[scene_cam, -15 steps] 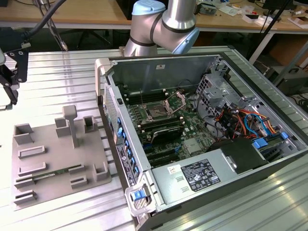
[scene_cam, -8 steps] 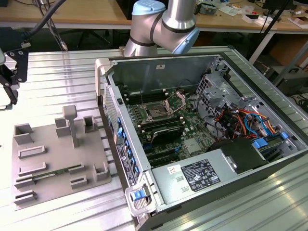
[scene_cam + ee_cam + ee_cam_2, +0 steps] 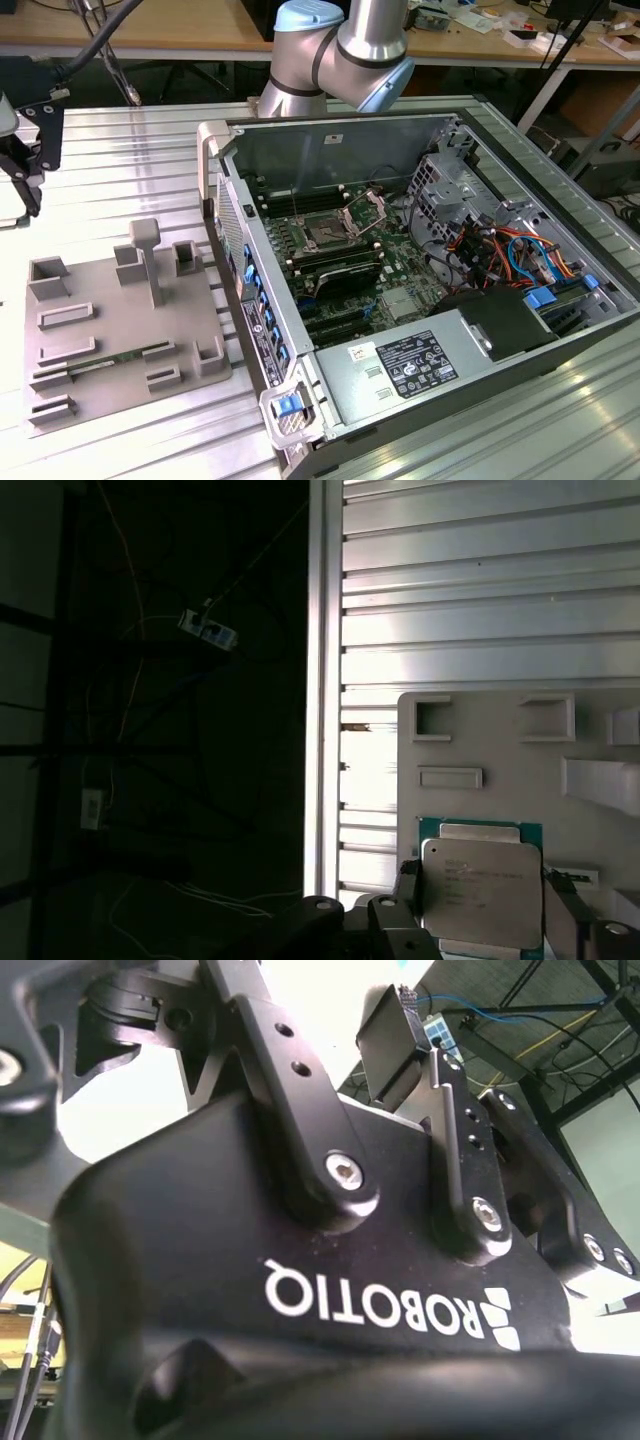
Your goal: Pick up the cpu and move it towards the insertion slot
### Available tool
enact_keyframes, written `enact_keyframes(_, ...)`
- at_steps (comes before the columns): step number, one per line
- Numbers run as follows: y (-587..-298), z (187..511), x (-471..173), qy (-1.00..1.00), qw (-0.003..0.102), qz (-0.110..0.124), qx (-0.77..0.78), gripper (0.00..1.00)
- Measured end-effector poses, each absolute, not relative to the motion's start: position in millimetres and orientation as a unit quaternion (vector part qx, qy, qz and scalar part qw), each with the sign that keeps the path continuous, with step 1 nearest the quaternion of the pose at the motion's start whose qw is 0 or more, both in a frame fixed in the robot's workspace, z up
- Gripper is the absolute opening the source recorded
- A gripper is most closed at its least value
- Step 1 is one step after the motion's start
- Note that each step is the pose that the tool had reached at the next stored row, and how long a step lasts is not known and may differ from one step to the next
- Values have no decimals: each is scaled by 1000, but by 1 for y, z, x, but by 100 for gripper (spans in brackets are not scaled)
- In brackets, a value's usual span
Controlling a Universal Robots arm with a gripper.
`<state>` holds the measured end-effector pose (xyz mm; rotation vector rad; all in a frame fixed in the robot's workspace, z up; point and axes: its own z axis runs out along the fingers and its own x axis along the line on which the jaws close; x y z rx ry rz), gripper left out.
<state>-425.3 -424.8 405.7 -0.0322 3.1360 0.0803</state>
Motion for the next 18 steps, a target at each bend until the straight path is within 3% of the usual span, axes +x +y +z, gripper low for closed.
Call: enact_keyframes(18,-425,406,-394,1000,2,26,-10,54)
